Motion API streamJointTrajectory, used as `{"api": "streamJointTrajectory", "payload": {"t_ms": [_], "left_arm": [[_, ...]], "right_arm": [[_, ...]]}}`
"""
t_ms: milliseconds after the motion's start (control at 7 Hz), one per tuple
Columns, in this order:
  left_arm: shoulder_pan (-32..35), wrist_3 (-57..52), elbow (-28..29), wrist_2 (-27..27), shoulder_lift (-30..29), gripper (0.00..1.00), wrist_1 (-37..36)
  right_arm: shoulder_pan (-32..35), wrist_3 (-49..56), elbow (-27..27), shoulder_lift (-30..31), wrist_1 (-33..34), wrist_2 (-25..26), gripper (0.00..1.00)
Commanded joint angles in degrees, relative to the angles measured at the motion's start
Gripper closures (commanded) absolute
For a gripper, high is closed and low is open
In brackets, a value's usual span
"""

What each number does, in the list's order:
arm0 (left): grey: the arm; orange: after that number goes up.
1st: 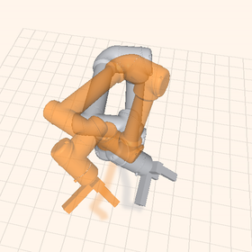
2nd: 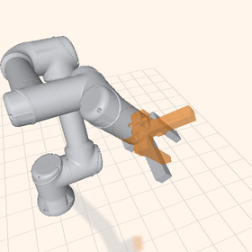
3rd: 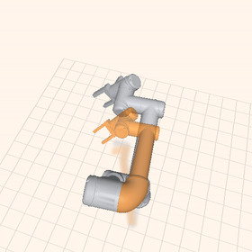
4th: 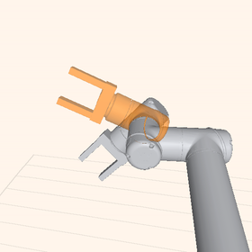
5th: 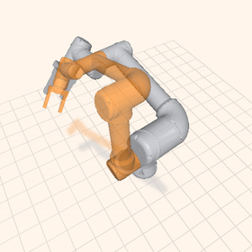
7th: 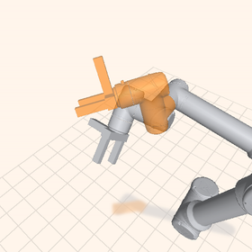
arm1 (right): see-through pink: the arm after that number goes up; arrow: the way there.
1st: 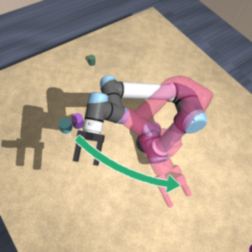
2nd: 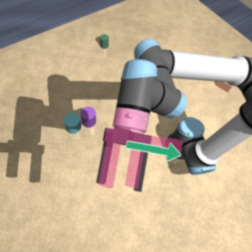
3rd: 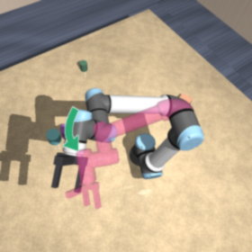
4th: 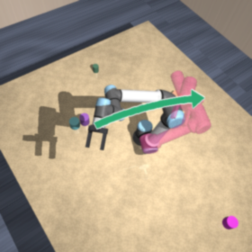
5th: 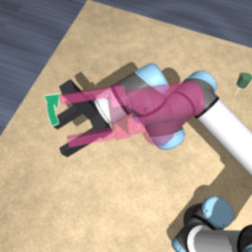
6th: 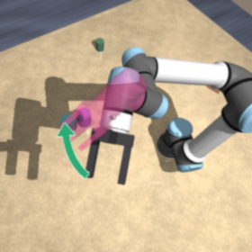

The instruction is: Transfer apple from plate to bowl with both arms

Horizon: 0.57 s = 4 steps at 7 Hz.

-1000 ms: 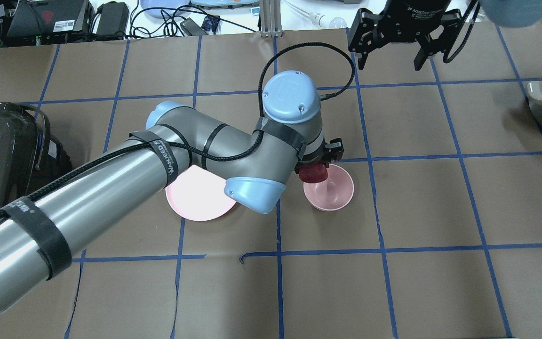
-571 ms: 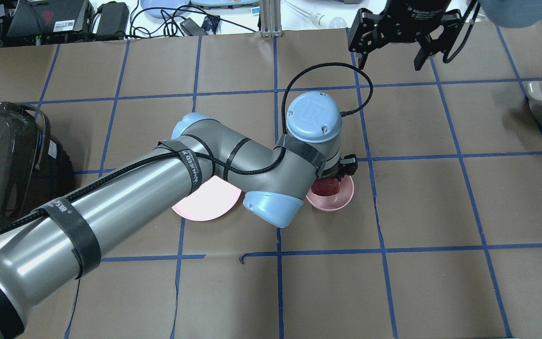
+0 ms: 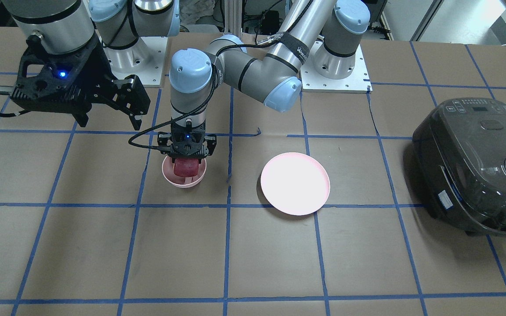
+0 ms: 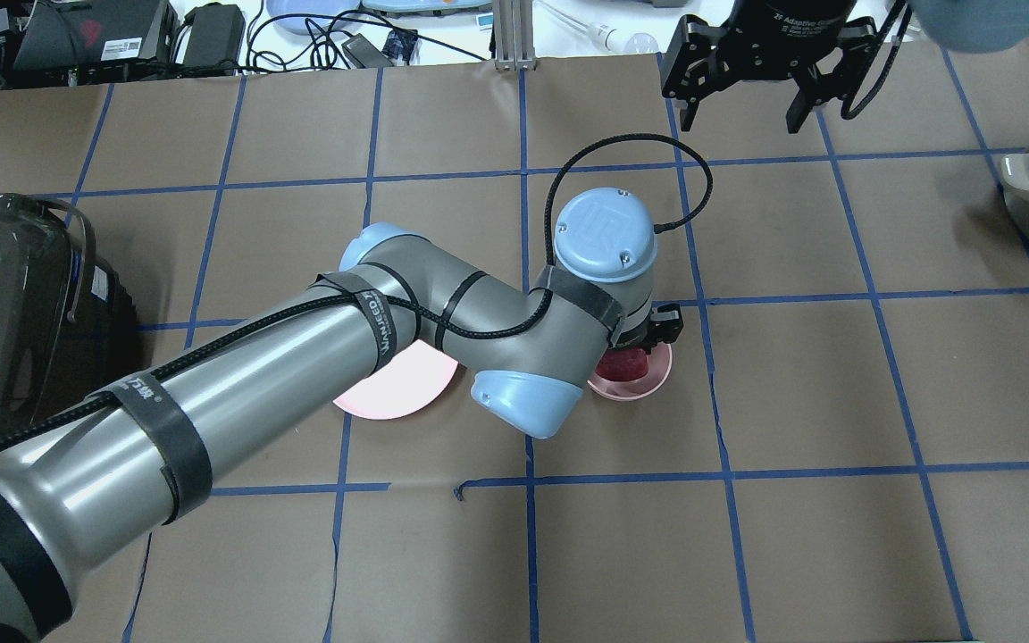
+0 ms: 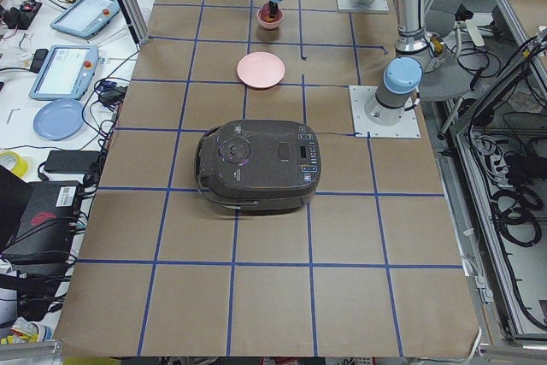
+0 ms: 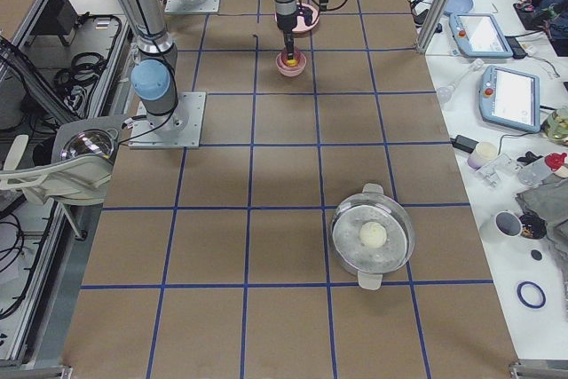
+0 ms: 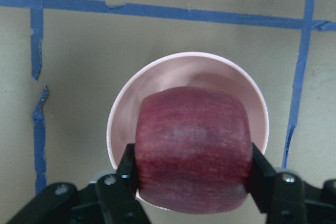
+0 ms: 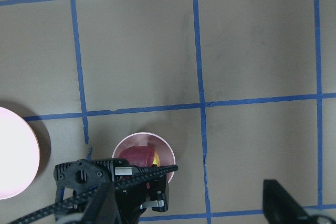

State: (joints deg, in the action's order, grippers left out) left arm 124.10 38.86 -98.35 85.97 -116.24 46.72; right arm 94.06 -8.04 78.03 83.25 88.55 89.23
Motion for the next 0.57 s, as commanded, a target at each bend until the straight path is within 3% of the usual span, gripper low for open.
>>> {"api": "streamJointTrajectory", "payload": {"t_ms": [0, 143, 429], "left_arm": [[0.1, 0.1, 0.2, 0.1, 0.7, 0.2, 0.0], [0.1, 0.0, 0.0, 0.1, 1.7, 0.03, -0.1], [-0.5, -1.2, -0.9, 0.2, 2.9, 0.0, -0.1]], "right_arm": [[0.1, 0.0, 0.0, 0.0, 0.0, 0.0, 0.0], [0.0, 0.0, 0.0, 0.0, 0.0, 0.0, 0.0], [0.0, 0.0, 0.0, 0.0, -0.2, 0.0, 0.0]]}}
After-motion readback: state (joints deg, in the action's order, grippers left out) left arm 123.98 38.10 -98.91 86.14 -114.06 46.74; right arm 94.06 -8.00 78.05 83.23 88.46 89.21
